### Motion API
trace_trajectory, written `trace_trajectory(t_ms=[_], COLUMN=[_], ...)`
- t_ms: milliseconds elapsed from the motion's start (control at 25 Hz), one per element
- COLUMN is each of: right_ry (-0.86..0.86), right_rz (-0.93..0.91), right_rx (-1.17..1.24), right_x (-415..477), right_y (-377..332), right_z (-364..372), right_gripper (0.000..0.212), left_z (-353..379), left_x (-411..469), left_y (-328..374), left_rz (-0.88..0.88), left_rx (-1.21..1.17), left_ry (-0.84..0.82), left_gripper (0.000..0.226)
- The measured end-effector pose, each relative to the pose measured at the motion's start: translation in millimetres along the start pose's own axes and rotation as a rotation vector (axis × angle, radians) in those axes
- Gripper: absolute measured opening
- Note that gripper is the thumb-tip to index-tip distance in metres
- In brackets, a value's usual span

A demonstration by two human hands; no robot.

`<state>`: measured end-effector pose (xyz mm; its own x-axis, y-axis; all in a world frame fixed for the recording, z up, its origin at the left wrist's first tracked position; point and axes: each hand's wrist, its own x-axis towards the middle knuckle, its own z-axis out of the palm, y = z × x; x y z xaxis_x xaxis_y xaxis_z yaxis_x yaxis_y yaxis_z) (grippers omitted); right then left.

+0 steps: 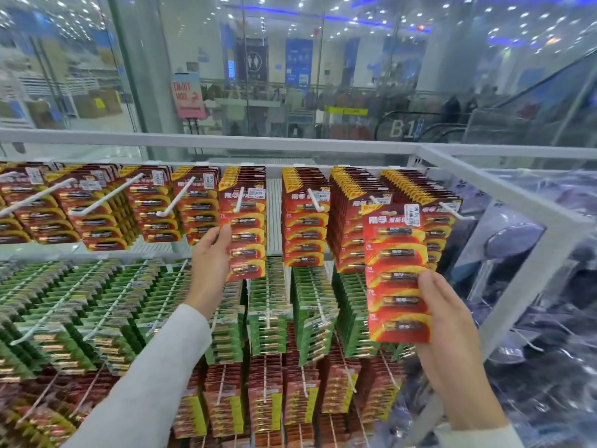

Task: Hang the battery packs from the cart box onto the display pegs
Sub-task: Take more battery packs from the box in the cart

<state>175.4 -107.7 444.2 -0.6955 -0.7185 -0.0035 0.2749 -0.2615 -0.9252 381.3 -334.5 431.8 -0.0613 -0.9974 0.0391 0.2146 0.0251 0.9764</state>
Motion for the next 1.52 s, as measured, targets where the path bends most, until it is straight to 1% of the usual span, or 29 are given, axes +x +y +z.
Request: trace_trajectory(t_ms=[160, 240, 440, 560, 640, 880, 1120, 1240, 1400, 1520], right_ry=[-0.034, -0.044, -0.172, -0.194, -0.209, -0.188, -0.169, -0.158, -0.146, -0.147], right_rz=[0.018, 0.032, 0.057, 0.083, 0.09, 0.089, 0.095, 0.089, 0.073, 0.06], right_rx=[-0.019, -0.019, -0.034, -0.029, -0.028, -0.048, -0.028, -0.008, 0.016, -0.004], right_x=[0.3, -2.5, -9.4, -9.3, -8.2, -4.2, -9.8, -10.6, -7.9, -4.0], right_y=[-0.1, -0.8, 10.0, 16.1, 17.0, 22.2, 32.2, 36.7, 35.7, 37.5], right_z=[-1.2, 2.6, 28.7, 47.6, 57.0, 66.9, 64.5, 63.4, 67.8, 71.8], right_gripper=[0.029, 0.023, 0.024, 0.028, 0.021, 0.02, 0.023, 0.028, 0.023, 0.023], left_z=[0.8, 0.9, 1.2, -1.0, -2.8, -4.2, -6.1, -6.8, -6.9, -7.7], left_x=[2.5, 2.0, -1.2, -0.3, 0.4, 2.7, 4.7, 6.1, 7.0, 7.0], left_y=[-2.8, -3.4, -2.4, -2.4, -2.8, -4.5, -7.7, -10.7, -12.1, -11.7], left_rz=[0.016, 0.02, 0.035, 0.048, 0.058, 0.056, 0.073, 0.06, 0.061, 0.058], left_rx=[0.02, 0.022, 0.018, 0.027, 0.028, 0.004, -0.009, -0.019, -0.027, -0.033], left_ry=[0.01, 0.004, -0.015, -0.022, -0.025, -0.029, -0.058, -0.061, -0.064, -0.057], left_gripper=[0.025, 0.024, 0.023, 0.023, 0.024, 0.023, 0.023, 0.024, 0.026, 0.024])
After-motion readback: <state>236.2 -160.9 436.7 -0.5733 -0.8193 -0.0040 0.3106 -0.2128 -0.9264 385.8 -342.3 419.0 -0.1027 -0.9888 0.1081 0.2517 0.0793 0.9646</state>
